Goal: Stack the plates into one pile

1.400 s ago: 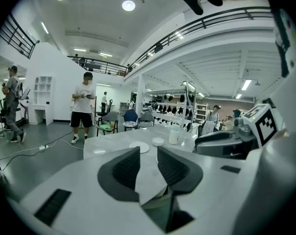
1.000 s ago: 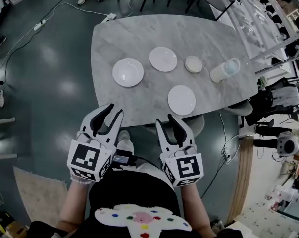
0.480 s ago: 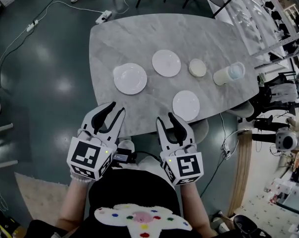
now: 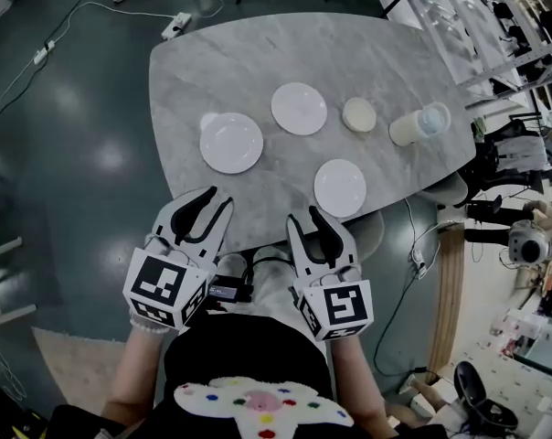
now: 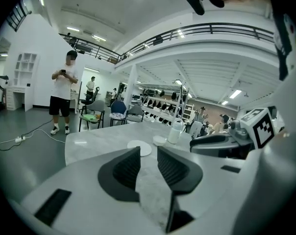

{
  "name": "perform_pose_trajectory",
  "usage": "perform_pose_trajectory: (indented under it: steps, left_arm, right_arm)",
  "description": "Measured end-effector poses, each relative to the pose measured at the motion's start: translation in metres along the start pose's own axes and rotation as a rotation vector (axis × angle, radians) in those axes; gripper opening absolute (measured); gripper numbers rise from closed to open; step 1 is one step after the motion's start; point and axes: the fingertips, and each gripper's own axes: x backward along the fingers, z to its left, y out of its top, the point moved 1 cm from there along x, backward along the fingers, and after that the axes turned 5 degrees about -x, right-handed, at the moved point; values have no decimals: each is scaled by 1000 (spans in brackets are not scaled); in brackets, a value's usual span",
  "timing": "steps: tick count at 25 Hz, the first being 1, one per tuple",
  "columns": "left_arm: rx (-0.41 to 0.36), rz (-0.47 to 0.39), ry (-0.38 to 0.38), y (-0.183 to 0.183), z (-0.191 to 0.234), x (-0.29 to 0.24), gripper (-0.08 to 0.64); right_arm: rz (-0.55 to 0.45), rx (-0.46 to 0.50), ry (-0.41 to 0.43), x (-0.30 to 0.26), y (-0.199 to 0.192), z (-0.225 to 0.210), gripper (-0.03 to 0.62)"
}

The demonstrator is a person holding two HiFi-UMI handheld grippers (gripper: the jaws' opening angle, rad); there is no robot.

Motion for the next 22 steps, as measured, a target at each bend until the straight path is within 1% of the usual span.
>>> perform_pose_trajectory:
  steps: [4,7,12,17,22]
  left_arm:
    - [15,12,-25,-2,-9,-14,110]
    - [4,23,-37,-2,-15,-26,110]
    - [9,66,-60,-8,-22,-45,110]
    - [47,82,-105,-10,-37,-73,110]
    - [71,121,-146,-18,-50,-93,110]
  right_arm:
    - [5,-25,-1,0,-6,-13,127]
    - [3,-32,6,-3,-7,-22,127]
    - [21,-43,25,-7,-12,-32,127]
    - [33,-51,18,-5,-14,-56,127]
    - [42,-96,25,-3,-19,-69,127]
